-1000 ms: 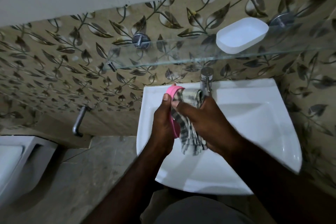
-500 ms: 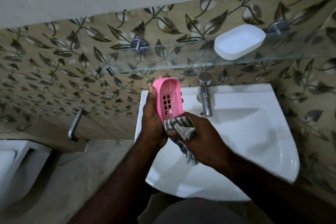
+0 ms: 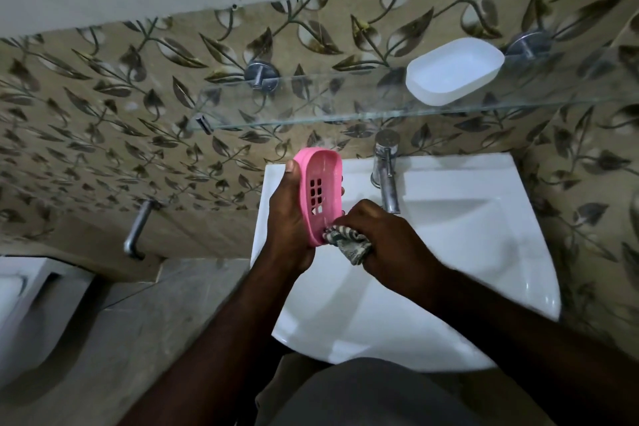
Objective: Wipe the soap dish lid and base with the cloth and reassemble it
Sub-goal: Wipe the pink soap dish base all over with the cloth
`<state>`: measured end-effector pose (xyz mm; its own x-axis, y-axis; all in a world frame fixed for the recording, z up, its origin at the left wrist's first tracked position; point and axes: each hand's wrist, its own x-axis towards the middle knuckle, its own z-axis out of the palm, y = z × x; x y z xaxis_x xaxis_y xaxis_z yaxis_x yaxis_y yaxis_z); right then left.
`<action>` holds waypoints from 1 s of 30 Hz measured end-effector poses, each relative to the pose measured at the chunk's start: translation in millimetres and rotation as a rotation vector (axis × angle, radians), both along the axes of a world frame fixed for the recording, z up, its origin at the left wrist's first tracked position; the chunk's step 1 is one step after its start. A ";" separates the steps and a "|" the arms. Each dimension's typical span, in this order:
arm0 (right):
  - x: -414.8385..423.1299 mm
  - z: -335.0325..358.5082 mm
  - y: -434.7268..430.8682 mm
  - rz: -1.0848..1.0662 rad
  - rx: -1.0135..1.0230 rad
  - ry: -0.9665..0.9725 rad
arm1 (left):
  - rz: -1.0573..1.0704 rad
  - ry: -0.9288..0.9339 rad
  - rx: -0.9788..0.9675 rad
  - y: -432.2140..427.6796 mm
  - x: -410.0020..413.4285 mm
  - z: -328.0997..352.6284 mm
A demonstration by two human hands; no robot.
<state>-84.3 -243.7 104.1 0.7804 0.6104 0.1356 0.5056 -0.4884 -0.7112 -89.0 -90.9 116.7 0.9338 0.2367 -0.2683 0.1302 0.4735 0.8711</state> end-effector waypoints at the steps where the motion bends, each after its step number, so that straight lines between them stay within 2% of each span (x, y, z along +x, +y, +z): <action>1: 0.2 0.4 1.4 -0.012 0.003 0.005 | 0.016 -0.001 0.015 -0.7 -1.2 -1.6; 4: -9.6 8.3 12.0 -0.025 0.158 0.187 | 0.066 -0.013 0.089 -2.0 -1.2 -10.9; 6: -14.2 6.5 13.0 -0.008 0.242 0.203 | 0.079 -0.001 0.086 -1.4 -1.2 -13.9; 7: -12.7 1.5 10.0 0.009 0.216 0.180 | 0.079 0.019 0.075 -0.7 -1.6 -14.3; 10: 0.9 -14.5 -4.9 0.033 -0.033 0.045 | 0.036 0.105 0.066 -1.1 -2.0 -13.9; 11: 2.9 -15.5 -6.9 0.018 -0.046 0.037 | 0.028 0.118 0.076 -2.2 -2.3 -15.6; 13: -0.1 -13.2 -2.2 -0.024 0.060 0.084 | 0.049 0.104 0.080 -3.5 -3.5 -18.4; 16: -15.4 0.1 13.0 -0.093 0.359 0.405 | 0.089 0.023 0.093 -3.3 -3.0 -17.5; 18: -21.6 -4.4 9.9 -0.057 0.387 0.301 | 0.076 0.007 0.099 -1.9 -4.1 -15.8; 21: -6.5 -23.0 -7.7 0.014 0.092 -0.010 | 0.000 0.071 0.068 -1.4 -6.1 -13.0; 22: -1.3 -27.0 -11.3 0.015 0.014 -0.040 | -0.016 0.090 0.067 -1.4 -6.1 -12.9; 24: -1.7 -24.6 -8.2 -0.030 0.039 -0.020 | -0.013 0.103 0.064 -2.4 -6.4 -12.4; 28: -27.9 -6.8 10.2 -0.100 0.377 0.298 | 0.049 0.011 0.121 -4.9 -9.6 -16.2; 30: -30.5 -14.6 6.9 -0.082 0.336 0.213 | 0.037 0.000 0.110 -4.8 -12.3 -18.2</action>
